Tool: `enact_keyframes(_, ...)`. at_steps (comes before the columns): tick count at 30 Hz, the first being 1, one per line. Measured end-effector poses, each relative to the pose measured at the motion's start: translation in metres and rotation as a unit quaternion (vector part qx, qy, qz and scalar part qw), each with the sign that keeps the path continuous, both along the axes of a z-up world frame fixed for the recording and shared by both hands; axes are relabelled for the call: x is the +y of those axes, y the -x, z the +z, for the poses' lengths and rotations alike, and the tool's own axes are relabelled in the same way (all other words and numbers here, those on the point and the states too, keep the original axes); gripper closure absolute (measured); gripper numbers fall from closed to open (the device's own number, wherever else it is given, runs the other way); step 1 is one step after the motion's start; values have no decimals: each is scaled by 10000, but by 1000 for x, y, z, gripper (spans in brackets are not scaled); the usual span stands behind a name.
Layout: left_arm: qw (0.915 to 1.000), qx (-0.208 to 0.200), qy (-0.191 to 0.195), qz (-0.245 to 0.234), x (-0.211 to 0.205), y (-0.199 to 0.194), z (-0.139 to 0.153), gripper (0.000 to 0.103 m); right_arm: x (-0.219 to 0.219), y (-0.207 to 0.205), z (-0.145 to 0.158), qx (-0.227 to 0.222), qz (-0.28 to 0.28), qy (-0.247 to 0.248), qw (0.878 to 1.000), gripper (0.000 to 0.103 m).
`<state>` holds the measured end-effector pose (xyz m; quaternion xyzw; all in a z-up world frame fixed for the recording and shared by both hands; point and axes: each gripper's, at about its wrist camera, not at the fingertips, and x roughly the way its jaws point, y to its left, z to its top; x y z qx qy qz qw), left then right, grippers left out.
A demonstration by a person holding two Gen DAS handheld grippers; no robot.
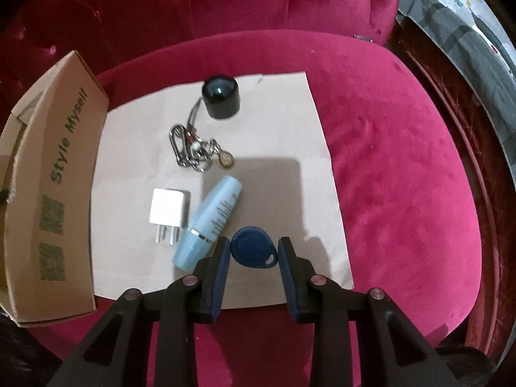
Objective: Organize rigid objects
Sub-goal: 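Lift the blue key fob with the right gripper and carry it over the box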
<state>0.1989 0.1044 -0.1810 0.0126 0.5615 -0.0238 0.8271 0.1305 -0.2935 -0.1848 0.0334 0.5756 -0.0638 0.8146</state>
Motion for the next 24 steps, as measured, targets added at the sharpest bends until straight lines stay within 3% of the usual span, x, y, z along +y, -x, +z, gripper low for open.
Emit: enact_keyframes(24,10000,9,30,-3,1,0,1,87,41,-20,63,-495,271,153,9983,71)
